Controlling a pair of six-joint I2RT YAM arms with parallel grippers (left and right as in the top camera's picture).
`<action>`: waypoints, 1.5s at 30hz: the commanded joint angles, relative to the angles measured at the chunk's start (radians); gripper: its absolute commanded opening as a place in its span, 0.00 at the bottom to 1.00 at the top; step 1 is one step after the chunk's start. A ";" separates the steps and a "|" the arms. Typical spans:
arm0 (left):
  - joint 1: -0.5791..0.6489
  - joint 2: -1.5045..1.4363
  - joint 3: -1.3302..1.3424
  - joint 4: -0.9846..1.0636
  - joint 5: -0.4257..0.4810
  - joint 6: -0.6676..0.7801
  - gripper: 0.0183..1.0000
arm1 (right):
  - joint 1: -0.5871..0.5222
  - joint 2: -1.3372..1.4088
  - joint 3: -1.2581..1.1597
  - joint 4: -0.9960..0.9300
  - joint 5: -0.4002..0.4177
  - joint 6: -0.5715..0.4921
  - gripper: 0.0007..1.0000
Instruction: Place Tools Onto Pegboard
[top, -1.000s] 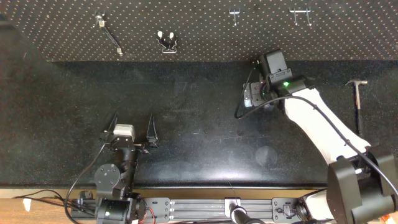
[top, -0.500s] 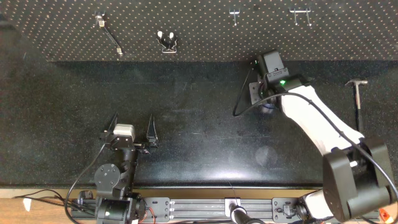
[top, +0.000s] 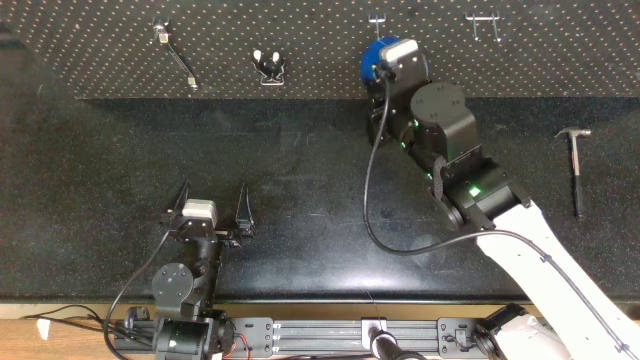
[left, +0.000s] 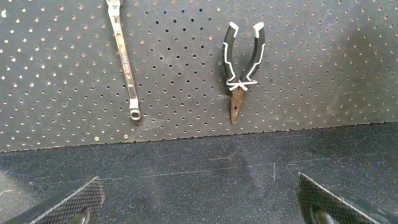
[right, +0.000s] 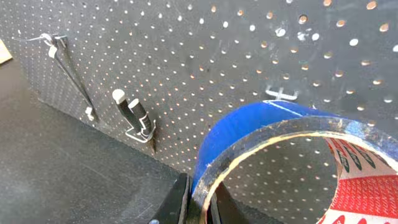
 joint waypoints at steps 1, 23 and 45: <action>-0.003 -0.010 -0.001 -0.007 0.004 0.009 1.00 | 0.005 0.027 0.015 0.109 0.051 -0.069 0.07; -0.003 -0.010 -0.001 -0.008 0.004 0.009 1.00 | 0.000 0.364 0.015 0.462 0.108 -0.073 0.07; -0.003 -0.010 -0.001 -0.008 0.004 0.009 1.00 | -0.208 -0.120 0.015 -0.456 0.104 -0.073 0.94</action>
